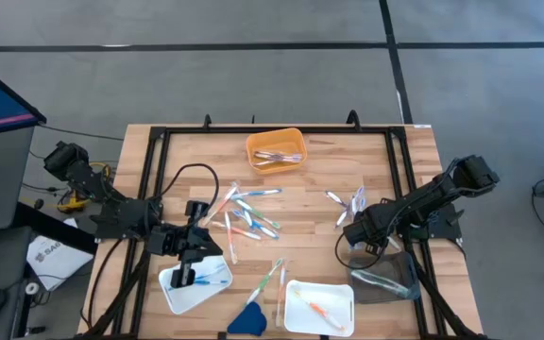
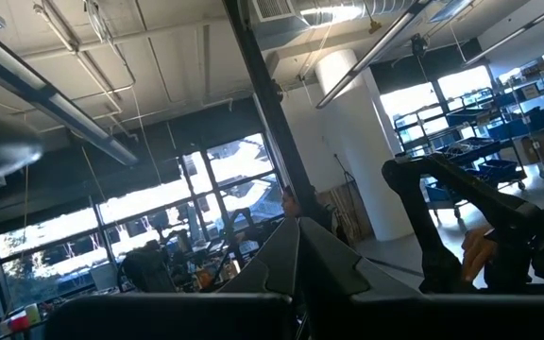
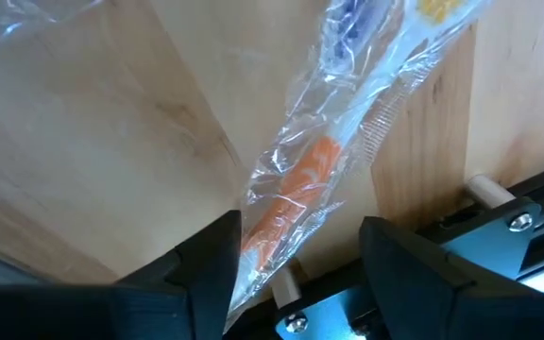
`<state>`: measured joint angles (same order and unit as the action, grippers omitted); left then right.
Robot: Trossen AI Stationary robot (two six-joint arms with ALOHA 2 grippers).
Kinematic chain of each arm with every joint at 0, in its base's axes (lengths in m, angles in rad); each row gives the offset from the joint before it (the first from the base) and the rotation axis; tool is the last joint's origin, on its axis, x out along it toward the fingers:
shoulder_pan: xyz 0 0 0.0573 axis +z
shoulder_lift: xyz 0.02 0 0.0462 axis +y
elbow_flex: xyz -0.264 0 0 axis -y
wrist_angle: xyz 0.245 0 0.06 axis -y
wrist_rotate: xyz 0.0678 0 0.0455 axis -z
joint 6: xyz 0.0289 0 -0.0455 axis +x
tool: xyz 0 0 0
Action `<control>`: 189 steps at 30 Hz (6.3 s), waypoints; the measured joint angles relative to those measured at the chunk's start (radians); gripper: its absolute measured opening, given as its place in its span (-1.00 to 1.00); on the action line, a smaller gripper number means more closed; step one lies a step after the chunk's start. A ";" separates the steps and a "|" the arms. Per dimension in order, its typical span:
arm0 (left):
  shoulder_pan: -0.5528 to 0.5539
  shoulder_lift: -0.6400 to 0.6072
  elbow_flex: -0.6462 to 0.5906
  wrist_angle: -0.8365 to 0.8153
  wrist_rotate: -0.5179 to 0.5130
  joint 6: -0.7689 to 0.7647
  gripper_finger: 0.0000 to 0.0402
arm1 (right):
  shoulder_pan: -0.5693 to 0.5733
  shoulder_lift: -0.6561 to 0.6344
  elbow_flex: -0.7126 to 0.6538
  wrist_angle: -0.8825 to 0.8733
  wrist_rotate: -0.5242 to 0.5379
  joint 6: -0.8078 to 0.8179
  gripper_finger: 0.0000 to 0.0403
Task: Pick & Place Toothbrushes
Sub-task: Put the orange toothbrush into the right white bin
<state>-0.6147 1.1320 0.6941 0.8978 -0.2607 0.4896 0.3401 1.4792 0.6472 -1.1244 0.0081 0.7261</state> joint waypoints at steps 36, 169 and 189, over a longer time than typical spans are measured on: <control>0.000 0.000 0.000 0.000 0.000 0.000 -1.00 | -0.033 0.001 0.020 0.048 0.056 0.034 -0.85; 0.547 -0.013 -0.004 -0.019 0.187 -0.237 -1.00 | 0.130 0.016 0.612 0.242 0.219 -0.242 -0.97; 0.175 0.010 0.000 -0.042 0.189 -0.232 -1.00 | 0.440 0.392 0.912 0.094 0.314 -0.135 -0.97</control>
<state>-0.4397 1.1423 0.6945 0.8555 -0.0719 0.2573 0.7800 1.8709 1.5595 -1.0302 0.3224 0.5915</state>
